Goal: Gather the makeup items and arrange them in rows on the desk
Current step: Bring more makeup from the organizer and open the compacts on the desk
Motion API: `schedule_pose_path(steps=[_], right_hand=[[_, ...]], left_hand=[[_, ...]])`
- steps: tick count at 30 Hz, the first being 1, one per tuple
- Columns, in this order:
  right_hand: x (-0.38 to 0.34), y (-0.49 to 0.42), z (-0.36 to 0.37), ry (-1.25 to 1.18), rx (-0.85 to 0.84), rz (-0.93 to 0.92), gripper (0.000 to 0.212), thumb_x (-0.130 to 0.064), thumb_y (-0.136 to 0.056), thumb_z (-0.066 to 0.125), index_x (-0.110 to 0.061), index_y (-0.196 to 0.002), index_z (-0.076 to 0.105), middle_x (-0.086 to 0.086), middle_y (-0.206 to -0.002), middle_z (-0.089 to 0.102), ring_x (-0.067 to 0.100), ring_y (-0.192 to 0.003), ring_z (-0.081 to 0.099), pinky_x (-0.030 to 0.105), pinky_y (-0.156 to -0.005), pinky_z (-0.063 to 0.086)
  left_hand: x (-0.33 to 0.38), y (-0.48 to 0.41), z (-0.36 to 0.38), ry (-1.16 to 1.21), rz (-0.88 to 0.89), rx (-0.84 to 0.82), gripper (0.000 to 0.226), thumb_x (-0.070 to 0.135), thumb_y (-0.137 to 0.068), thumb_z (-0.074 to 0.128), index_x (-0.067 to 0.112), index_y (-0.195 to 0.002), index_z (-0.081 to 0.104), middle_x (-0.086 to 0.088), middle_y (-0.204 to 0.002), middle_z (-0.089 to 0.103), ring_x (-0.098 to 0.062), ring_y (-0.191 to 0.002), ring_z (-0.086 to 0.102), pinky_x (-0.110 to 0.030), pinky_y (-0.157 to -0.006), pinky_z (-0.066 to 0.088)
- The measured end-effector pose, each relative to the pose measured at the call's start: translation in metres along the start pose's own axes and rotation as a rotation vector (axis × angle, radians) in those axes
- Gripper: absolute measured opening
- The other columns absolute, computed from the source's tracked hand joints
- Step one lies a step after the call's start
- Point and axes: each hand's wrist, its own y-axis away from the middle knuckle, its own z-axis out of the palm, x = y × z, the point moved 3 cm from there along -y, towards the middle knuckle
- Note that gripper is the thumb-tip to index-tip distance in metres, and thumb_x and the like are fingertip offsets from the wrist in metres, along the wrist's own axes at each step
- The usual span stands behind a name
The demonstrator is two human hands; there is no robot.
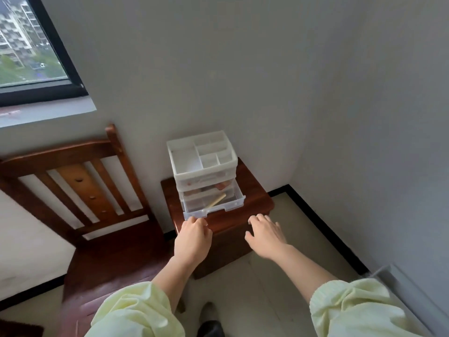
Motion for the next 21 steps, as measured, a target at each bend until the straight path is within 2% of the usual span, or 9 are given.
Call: schedule_pose_path(steps=[3, 5, 7, 9, 11, 13, 16, 19, 21], right_hand=[[-0.006, -0.057, -0.002, -0.042, 0.013, 0.007, 0.038, -0.031, -0.101, 0.039, -0.016, -0.135, 0.045, 0.001, -0.137, 0.048, 0.02, -0.127, 0.041, 0.038, -0.106, 0.034], [-0.011, -0.096, 0.001, -0.074, 0.011, -0.001, 0.042, -0.03, -0.102, 0.036, -0.015, -0.141, 0.042, 0.0, -0.142, 0.045, 0.019, -0.131, 0.038, 0.036, -0.108, 0.033], [-0.016, -0.124, 0.004, -0.094, -0.01, -0.017, 0.045, -0.028, -0.102, 0.034, -0.015, -0.145, 0.038, -0.002, -0.148, 0.04, 0.017, -0.136, 0.034, 0.034, -0.109, 0.031], [-0.019, -0.149, 0.011, -0.1, -0.034, -0.05, 0.046, -0.025, -0.103, 0.033, -0.015, -0.148, 0.034, -0.002, -0.152, 0.036, 0.016, -0.138, 0.032, 0.031, -0.11, 0.03], [-0.022, -0.171, 0.015, -0.087, -0.046, -0.088, 0.045, -0.023, -0.103, 0.033, -0.015, -0.148, 0.033, -0.002, -0.152, 0.035, 0.016, -0.137, 0.034, 0.029, -0.11, 0.031], [-0.023, -0.196, 0.022, -0.076, -0.076, -0.108, 0.045, -0.024, -0.103, 0.032, -0.014, -0.147, 0.033, -0.001, -0.151, 0.035, 0.016, -0.137, 0.035, 0.029, -0.109, 0.032], [-0.024, -0.227, 0.036, -0.067, -0.179, -0.065, 0.054, -0.03, -0.104, 0.029, -0.01, -0.152, 0.019, 0.005, -0.16, 0.019, 0.021, -0.147, 0.017, 0.034, -0.118, 0.022], [-0.028, -0.241, 0.043, -0.034, -0.248, -0.044, 0.063, -0.037, -0.105, 0.027, -0.008, -0.154, 0.001, 0.01, -0.162, 0.001, 0.024, -0.15, 0.001, 0.035, -0.12, 0.01], [-0.032, -0.245, 0.047, -0.006, -0.259, -0.059, 0.066, -0.039, -0.104, 0.028, -0.007, -0.153, -0.002, 0.013, -0.161, -0.001, 0.025, -0.149, -0.002, 0.033, -0.12, 0.001]], left_hand=[[-0.011, -0.055, 0.008, 0.073, 0.024, -0.01, 0.028, 0.02, -0.098, 0.042, 0.013, -0.113, 0.065, -0.003, -0.109, 0.058, -0.019, -0.104, 0.053, -0.028, -0.081, 0.047], [-0.021, -0.094, 0.017, 0.094, 0.019, -0.05, 0.027, 0.018, -0.097, 0.044, 0.015, -0.115, 0.064, -0.003, -0.11, 0.058, -0.02, -0.104, 0.051, -0.028, -0.081, 0.047], [-0.028, -0.123, 0.026, 0.097, -0.007, -0.098, 0.02, 0.017, -0.095, 0.044, 0.013, -0.099, 0.063, -0.003, -0.102, 0.057, -0.023, -0.099, 0.052, -0.028, -0.073, 0.044], [-0.034, -0.146, 0.037, 0.138, -0.065, -0.153, 0.016, 0.016, -0.093, 0.046, 0.013, -0.078, 0.052, -0.002, -0.093, 0.054, -0.025, -0.091, 0.053, -0.03, -0.066, 0.04], [-0.037, -0.163, 0.048, 0.2, -0.131, -0.203, 0.015, 0.015, -0.091, 0.049, 0.016, -0.076, 0.052, -0.002, -0.092, 0.056, -0.025, -0.088, 0.055, -0.031, -0.067, 0.043], [-0.039, -0.178, 0.062, 0.23, -0.147, -0.263, 0.009, 0.019, -0.09, 0.054, 0.017, -0.09, 0.063, -0.001, -0.099, 0.059, -0.024, -0.093, 0.058, -0.029, -0.074, 0.047], [-0.043, -0.196, 0.082, 0.257, -0.128, -0.327, 0.03, 0.024, -0.088, 0.062, 0.025, -0.118, 0.064, 0.005, -0.118, 0.061, -0.018, -0.106, 0.059, -0.022, -0.084, 0.046], [-0.048, -0.205, 0.093, 0.274, -0.12, -0.372, 0.038, 0.024, -0.086, 0.066, 0.032, -0.123, 0.062, 0.009, -0.124, 0.061, -0.012, -0.11, 0.058, -0.023, -0.091, 0.048], [-0.05, -0.208, 0.098, 0.243, -0.124, -0.384, 0.038, 0.028, -0.084, 0.066, 0.031, -0.122, 0.06, 0.007, -0.123, 0.06, -0.013, -0.109, 0.058, -0.027, -0.091, 0.05]])
